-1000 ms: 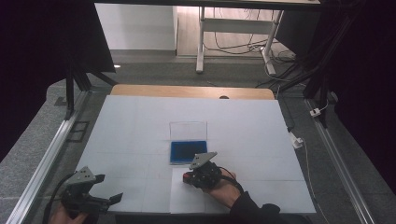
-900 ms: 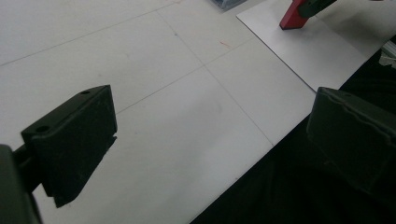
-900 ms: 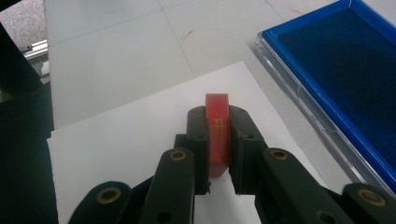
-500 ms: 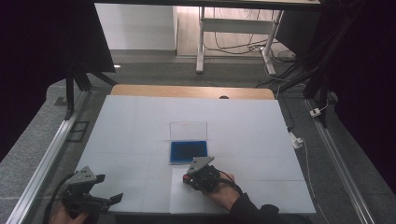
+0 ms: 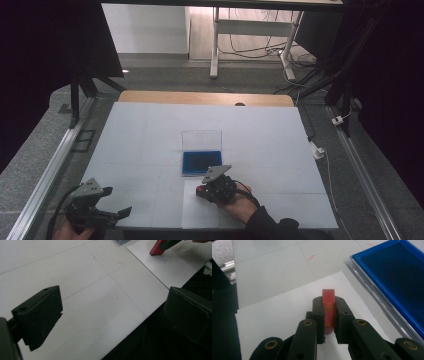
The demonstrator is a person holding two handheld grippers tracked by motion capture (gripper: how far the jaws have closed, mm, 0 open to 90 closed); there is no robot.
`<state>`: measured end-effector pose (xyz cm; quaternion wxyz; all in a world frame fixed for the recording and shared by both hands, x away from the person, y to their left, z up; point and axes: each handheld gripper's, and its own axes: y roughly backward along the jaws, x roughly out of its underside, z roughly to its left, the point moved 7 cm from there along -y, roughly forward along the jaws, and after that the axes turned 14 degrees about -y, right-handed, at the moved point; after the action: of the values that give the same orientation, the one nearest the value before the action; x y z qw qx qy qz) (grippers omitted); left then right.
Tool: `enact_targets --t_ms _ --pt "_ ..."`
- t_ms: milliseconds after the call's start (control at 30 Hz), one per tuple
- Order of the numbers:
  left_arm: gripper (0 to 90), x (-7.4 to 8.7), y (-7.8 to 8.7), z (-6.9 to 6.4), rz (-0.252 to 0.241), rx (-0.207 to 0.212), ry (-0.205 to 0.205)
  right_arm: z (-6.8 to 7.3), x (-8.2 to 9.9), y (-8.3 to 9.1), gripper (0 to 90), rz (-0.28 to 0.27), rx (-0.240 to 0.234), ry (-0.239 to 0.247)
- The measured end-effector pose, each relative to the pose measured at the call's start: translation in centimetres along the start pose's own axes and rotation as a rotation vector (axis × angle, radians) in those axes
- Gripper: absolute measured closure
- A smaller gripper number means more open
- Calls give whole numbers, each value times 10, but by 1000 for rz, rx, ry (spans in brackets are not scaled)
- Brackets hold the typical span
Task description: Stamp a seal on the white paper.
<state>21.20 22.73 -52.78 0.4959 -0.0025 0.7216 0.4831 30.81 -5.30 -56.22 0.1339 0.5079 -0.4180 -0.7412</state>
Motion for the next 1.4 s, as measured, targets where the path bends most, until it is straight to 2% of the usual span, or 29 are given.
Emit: enact_targets --t_ms 67,233,367,433,867,1067,1400 --pt "20 0 0 0 1 -1 -2 1 0 0 804 -2 3 -2" --pt "20 0 0 0 -1 0 0 -2 0 0 804 -1 -32 -31" --pt "20 0 0 0 1 0 -1 0 0 0 804 -11 -8 -2" --pt "20 0 0 0 0 0 -1 0 0 0 803 -10 -14 -17" --pt "20 0 0 0 -6 2 2 -2 -2 1 797 1 -32 -38" --pt "20 0 0 0 -4 1 1 -1 -2 1 793 12 -19 -29" --pt "20 0 0 0 -7 3 3 0 -3 0 793 8 -27 -41"
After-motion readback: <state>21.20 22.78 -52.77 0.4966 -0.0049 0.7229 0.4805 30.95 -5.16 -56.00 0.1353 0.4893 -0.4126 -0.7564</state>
